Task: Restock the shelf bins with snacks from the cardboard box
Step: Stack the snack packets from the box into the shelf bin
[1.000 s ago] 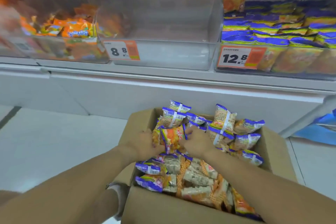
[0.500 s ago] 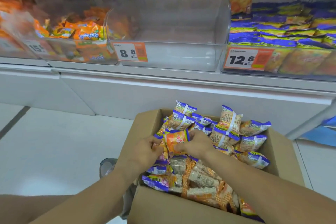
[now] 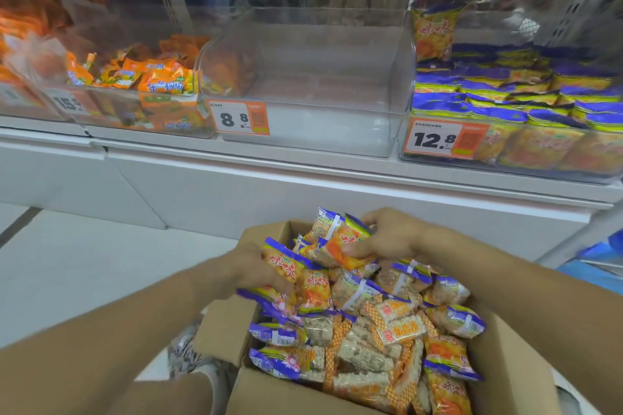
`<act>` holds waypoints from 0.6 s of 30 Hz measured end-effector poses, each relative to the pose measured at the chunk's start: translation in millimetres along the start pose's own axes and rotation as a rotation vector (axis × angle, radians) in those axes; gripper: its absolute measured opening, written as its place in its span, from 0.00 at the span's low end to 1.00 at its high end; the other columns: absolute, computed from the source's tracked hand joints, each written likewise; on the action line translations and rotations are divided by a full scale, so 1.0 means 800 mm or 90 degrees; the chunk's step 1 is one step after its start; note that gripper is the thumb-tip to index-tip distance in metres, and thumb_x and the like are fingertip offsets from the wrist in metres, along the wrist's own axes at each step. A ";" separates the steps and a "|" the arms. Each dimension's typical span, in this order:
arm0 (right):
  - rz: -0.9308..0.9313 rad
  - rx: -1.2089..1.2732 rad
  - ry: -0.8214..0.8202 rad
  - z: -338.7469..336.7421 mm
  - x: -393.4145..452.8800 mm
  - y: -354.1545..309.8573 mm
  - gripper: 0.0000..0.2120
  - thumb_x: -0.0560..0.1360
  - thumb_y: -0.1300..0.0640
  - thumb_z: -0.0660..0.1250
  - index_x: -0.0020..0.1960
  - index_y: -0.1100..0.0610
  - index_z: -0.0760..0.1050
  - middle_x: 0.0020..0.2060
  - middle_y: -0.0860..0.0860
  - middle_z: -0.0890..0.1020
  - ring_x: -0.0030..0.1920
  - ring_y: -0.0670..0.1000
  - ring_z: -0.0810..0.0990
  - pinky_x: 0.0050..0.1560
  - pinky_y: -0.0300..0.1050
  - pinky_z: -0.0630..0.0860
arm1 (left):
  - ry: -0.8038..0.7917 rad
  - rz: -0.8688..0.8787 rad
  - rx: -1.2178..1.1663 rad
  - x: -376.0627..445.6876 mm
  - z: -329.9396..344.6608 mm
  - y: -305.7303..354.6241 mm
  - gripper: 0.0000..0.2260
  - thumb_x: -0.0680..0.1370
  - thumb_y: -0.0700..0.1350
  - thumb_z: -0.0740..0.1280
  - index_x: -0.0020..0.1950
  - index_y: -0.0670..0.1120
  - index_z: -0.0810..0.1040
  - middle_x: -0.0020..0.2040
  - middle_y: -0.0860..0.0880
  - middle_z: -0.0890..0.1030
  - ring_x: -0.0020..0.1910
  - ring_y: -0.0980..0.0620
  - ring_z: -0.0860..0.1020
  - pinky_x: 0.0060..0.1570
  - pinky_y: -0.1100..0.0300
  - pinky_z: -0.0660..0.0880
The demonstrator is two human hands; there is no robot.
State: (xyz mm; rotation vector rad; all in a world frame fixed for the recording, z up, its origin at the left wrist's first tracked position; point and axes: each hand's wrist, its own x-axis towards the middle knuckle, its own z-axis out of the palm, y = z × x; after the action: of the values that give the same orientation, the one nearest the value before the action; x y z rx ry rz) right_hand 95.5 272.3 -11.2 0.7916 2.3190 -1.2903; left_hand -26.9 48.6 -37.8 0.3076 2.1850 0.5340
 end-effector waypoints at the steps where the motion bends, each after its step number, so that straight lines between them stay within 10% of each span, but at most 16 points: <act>1: -0.004 0.013 -0.010 -0.013 -0.004 -0.005 0.26 0.71 0.47 0.78 0.62 0.60 0.77 0.56 0.56 0.83 0.46 0.52 0.84 0.41 0.44 0.83 | -0.031 0.017 -0.035 -0.008 -0.015 0.011 0.17 0.65 0.42 0.83 0.49 0.43 0.82 0.43 0.47 0.86 0.40 0.50 0.84 0.45 0.58 0.81; 4: -0.030 0.069 -0.042 -0.044 -0.026 -0.017 0.18 0.73 0.51 0.77 0.58 0.58 0.78 0.52 0.56 0.86 0.49 0.53 0.85 0.49 0.48 0.84 | -0.083 0.113 -0.079 -0.035 -0.052 0.046 0.25 0.61 0.46 0.84 0.53 0.42 0.82 0.46 0.46 0.87 0.47 0.46 0.85 0.54 0.51 0.81; 10: -0.088 0.095 -0.042 -0.089 -0.077 -0.043 0.33 0.60 0.45 0.81 0.60 0.59 0.77 0.44 0.57 0.87 0.40 0.58 0.85 0.41 0.44 0.82 | -0.139 0.252 -0.293 -0.076 -0.084 0.107 0.12 0.76 0.43 0.70 0.58 0.41 0.80 0.53 0.44 0.86 0.50 0.49 0.85 0.50 0.60 0.81; 18: -0.196 0.299 0.245 -0.116 -0.101 -0.074 0.26 0.66 0.35 0.71 0.44 0.58 0.74 0.28 0.51 0.77 0.26 0.48 0.73 0.29 0.41 0.72 | -0.045 0.338 -0.384 -0.060 -0.074 0.149 0.18 0.75 0.41 0.70 0.64 0.40 0.77 0.57 0.41 0.84 0.56 0.41 0.83 0.62 0.46 0.77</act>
State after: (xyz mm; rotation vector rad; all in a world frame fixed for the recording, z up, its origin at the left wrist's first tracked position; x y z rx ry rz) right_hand 116.4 303.6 120.2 0.9145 2.5378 -2.0221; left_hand -40.3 118.6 84.5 0.5618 1.7548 1.4105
